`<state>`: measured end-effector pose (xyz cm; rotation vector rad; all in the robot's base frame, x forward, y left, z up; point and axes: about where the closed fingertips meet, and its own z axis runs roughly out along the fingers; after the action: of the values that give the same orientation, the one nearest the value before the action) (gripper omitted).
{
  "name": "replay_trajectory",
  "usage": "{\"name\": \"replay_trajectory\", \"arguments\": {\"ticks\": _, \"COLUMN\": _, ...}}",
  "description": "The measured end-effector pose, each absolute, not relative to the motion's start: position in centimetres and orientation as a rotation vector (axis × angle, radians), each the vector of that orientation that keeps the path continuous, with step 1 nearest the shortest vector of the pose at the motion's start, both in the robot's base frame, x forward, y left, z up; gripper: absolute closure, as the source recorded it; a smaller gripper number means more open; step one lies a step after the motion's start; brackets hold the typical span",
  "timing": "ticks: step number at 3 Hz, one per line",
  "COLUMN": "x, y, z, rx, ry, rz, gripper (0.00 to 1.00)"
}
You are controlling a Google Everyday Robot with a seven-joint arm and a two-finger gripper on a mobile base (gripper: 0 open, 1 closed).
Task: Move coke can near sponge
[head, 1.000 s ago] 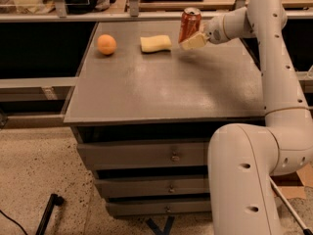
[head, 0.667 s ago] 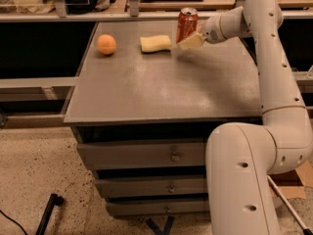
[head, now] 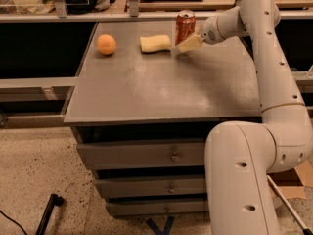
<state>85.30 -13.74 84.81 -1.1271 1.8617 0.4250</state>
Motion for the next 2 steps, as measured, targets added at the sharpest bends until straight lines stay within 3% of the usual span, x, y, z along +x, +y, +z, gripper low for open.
{"name": "replay_trajectory", "arguments": {"ticks": 2, "x": 84.98, "y": -13.88, "z": 84.13, "rx": -1.122, "ry": 1.888, "rz": 0.444, "gripper": 1.0}}
